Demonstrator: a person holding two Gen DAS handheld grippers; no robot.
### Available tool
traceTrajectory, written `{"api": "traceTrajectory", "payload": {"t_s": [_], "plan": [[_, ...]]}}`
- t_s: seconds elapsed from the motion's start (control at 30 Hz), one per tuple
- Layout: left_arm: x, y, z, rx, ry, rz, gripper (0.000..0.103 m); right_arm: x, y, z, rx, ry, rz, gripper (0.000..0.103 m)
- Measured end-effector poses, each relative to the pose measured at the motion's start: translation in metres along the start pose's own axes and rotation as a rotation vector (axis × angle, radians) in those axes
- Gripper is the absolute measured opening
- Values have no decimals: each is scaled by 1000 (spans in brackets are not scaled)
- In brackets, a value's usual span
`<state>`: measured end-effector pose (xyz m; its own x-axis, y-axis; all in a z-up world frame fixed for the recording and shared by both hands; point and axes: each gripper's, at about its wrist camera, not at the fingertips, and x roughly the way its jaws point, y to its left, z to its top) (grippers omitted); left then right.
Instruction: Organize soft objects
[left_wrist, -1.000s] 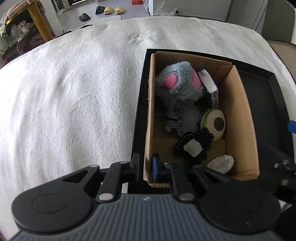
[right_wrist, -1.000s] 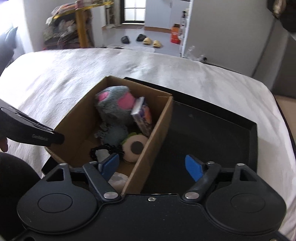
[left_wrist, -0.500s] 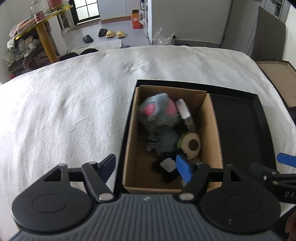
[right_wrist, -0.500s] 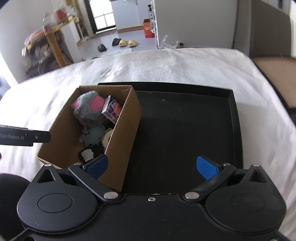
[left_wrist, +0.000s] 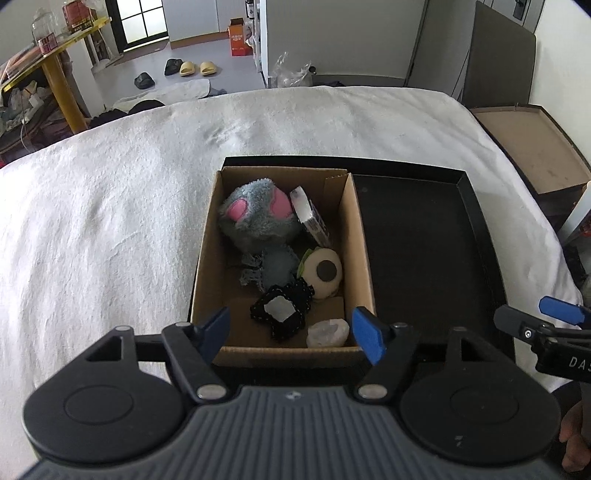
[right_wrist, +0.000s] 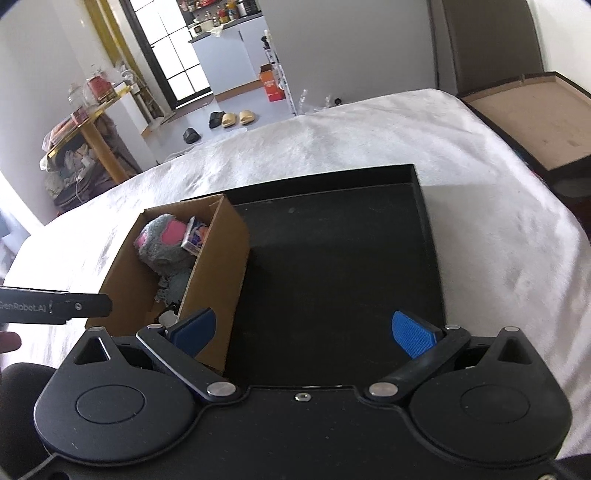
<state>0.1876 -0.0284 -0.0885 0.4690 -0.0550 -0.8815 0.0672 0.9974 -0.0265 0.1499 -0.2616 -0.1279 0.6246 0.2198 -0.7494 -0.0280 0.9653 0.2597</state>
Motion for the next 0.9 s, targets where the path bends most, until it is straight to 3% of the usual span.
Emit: {"api": "traceTrajectory", "payload": {"t_s": [0.33, 0.9], "plan": [[-47, -3, 4, 16, -77, 16, 72, -32, -11, 1, -6, -19, -20, 103], [-119, -6, -11, 68, -156, 4, 72, -93, 9, 3, -37, -61, -24, 103]]}}
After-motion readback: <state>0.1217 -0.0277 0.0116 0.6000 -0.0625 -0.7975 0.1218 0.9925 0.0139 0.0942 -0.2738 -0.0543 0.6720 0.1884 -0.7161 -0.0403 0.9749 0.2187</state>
